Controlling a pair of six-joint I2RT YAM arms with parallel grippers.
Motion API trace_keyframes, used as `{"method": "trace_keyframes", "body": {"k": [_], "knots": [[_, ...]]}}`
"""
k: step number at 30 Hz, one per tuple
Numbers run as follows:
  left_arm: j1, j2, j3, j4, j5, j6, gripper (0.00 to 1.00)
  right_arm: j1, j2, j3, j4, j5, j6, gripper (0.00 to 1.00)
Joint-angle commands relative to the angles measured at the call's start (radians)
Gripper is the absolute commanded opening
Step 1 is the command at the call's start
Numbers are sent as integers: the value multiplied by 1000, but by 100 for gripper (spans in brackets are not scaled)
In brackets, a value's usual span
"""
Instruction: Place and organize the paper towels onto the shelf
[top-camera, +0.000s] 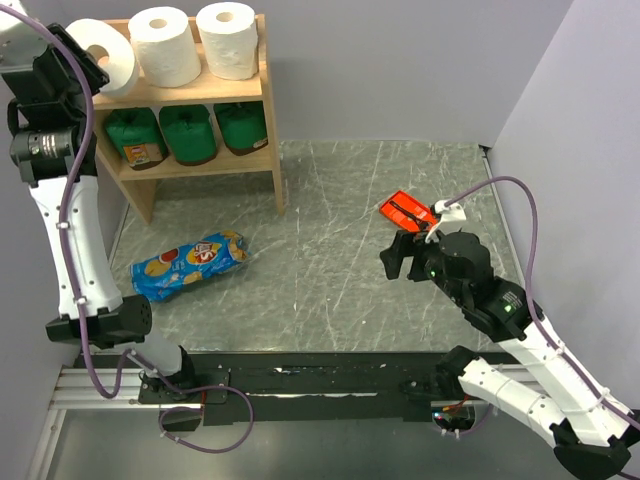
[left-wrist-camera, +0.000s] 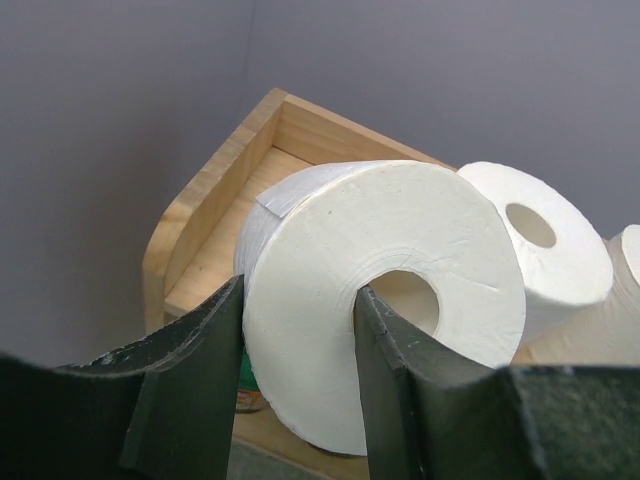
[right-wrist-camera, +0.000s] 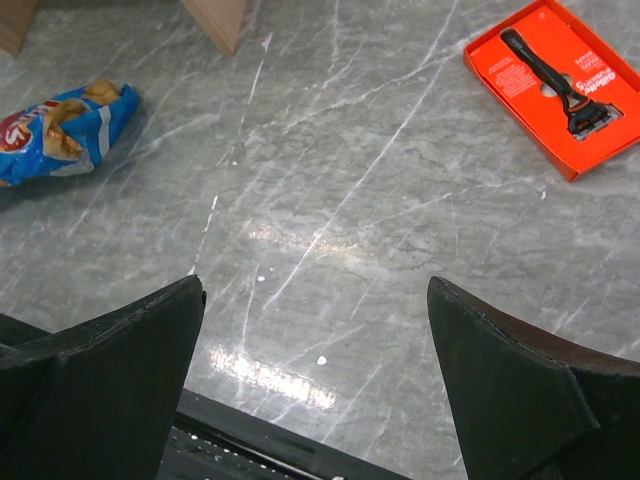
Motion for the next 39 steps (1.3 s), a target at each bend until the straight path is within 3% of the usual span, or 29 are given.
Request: {"method": "trace_keyframes", "body": {"k": [1, 6, 7, 9, 13, 23, 29, 34, 39], "knots": [[8, 50, 87, 116, 38, -43, 34, -6, -9, 71, 26, 5, 18, 100], [15, 58, 66, 145, -5, -45, 46, -4, -14, 82, 17, -9, 29, 100], [15, 56, 56, 179, -2, -40, 53, -6, -14, 81, 20, -9, 29, 100], [18, 65, 56, 201, 33, -35, 56, -4, -15, 90, 18, -7, 30, 99], [21, 97, 116, 204, 67, -32, 71, -4, -15, 116, -5, -10, 37, 100], [25, 6, 39, 213, 124, -12, 83, -4, -32, 124, -15, -32, 47, 100], [15, -243, -325, 277, 407, -43, 99, -6, -40, 88, -38, -26, 23, 100], [-36, -471, -623, 247, 519, 11, 96, -6, -43, 108, -109, -18, 52, 100], [-48, -681, -931, 282, 749, -14, 96, -4, -44, 163, -150, -55, 124, 100]]}}
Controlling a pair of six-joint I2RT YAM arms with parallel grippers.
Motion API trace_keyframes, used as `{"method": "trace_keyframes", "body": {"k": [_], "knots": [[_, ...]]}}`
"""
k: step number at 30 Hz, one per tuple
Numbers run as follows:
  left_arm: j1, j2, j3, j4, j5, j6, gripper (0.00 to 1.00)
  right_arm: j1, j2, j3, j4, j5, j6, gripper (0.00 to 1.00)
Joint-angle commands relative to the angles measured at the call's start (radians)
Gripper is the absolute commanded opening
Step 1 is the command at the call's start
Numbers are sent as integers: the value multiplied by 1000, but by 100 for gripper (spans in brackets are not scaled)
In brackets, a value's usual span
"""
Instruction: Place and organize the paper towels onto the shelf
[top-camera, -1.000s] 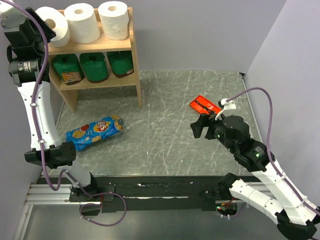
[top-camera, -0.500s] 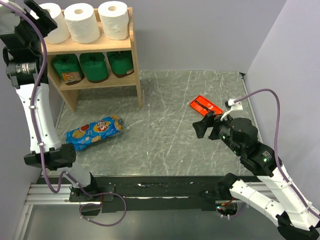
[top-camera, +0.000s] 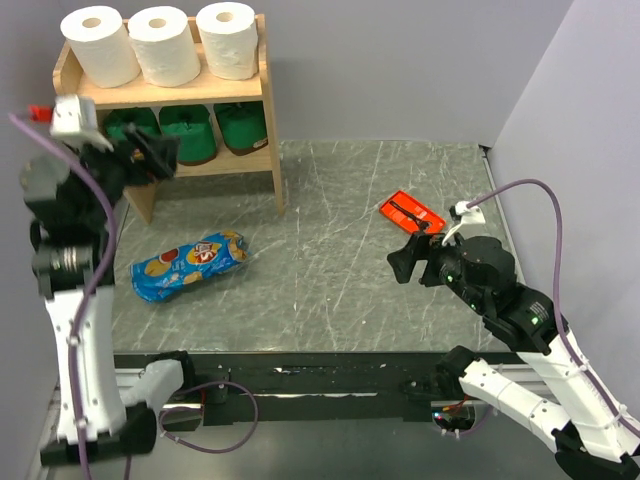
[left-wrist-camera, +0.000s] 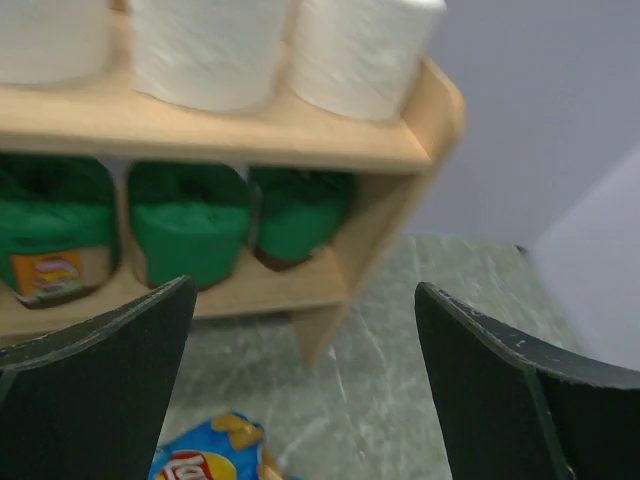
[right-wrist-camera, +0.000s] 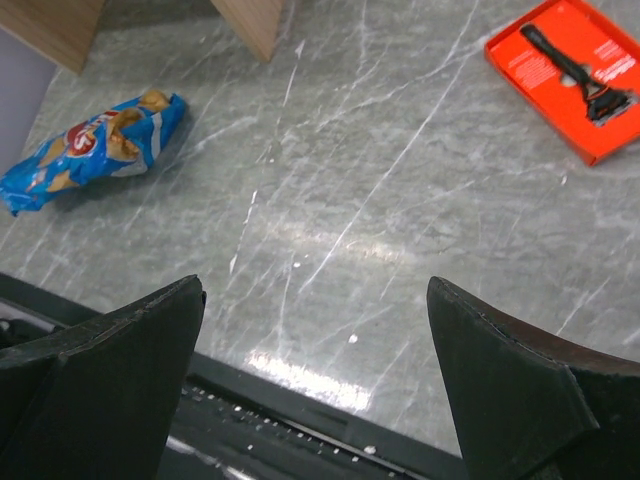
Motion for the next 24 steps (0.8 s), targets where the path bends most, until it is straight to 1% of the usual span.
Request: {"method": "trace_keyframes", "body": {"k": [1, 2, 3, 5, 6, 9, 11, 15, 17, 19, 22, 24], "knots": [[-13, -148, -226, 69, 272, -43, 96, -4, -15, 57, -28, -7, 60, 100], [-15, -180, -278, 118, 303, -71, 96, -6, -27, 49, -31, -3, 70, 100], [-16, -243, -390, 160, 379, -126, 96, -4, -33, 45, -26, -5, 73, 100], [-26, -299, -527, 215, 422, -169, 96, -4, -50, 29, -14, -26, 87, 100], [-29, -338, -556, 220, 436, -168, 96, -6, -55, 26, -11, -34, 95, 100], [-38, -379, -638, 197, 430, -128, 96, -4, -60, 20, -12, -51, 122, 99], [-50, -388, -696, 209, 410, -122, 96, -4, -56, 17, -14, -68, 126, 100], [-98, -365, -748, 241, 436, -146, 96, -4, -61, -18, 33, -92, 133, 100], [-127, -347, -722, 174, 442, -128, 96, -4, -69, -44, 60, -112, 152, 100], [-157, -337, -713, 146, 436, -105, 96, -6, -76, -59, 101, -138, 173, 100], [-168, -359, -724, 133, 400, -102, 96, -6, -78, -73, 147, -163, 172, 100], [-168, -374, -742, 160, 396, -125, 96, -6, -75, -63, 149, -165, 170, 100]]}}
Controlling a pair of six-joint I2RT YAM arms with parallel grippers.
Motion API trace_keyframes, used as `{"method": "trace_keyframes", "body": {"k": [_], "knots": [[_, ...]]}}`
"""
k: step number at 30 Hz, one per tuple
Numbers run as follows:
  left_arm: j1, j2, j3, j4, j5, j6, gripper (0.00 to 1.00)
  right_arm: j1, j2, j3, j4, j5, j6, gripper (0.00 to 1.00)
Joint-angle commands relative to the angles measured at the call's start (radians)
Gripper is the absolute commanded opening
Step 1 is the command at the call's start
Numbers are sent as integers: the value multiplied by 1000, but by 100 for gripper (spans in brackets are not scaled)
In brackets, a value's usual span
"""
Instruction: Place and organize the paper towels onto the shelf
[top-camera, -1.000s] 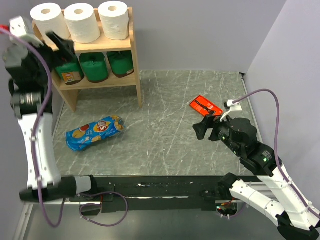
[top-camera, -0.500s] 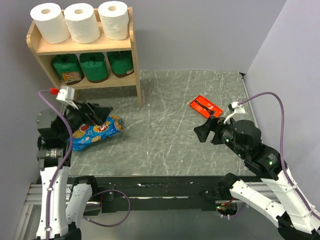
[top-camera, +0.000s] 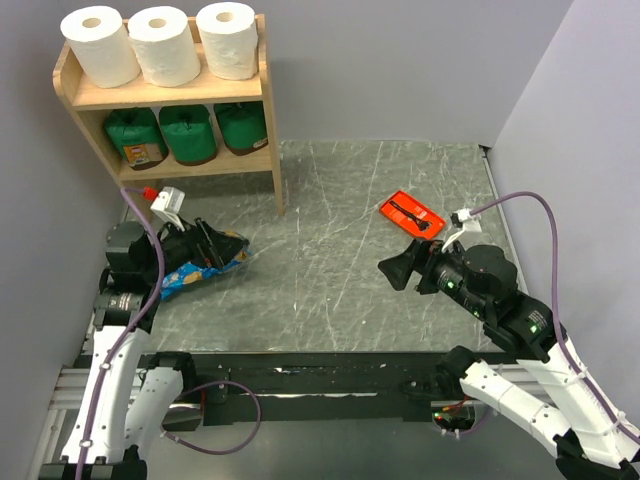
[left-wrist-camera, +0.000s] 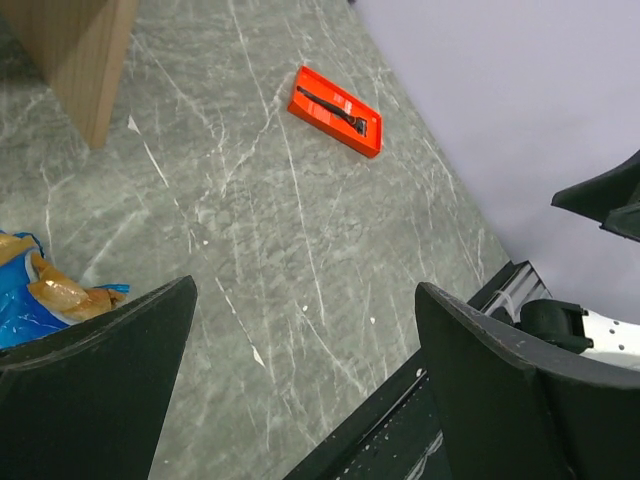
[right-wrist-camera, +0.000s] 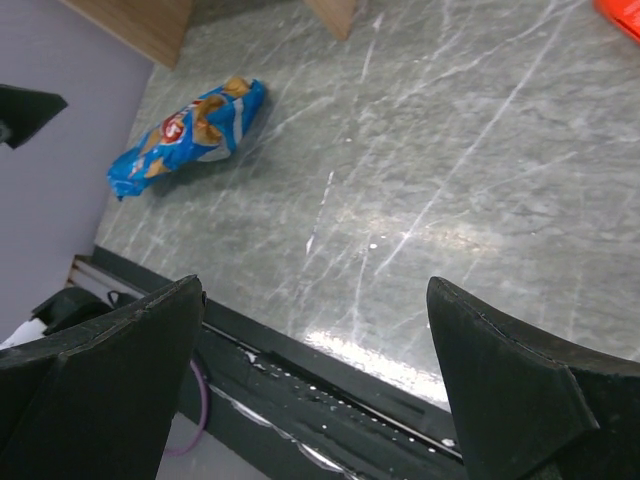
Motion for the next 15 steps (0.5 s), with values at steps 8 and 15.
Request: {"method": "trace_keyframes", "body": {"k": [8, 15], "knots": [[-10, -15, 12, 70, 25, -43, 96, -6, -28, 7, 106, 0, 9, 100], [-11, -12, 20, 96, 33, -78, 96, -4, -45, 3, 100, 8, -6, 99]]}}
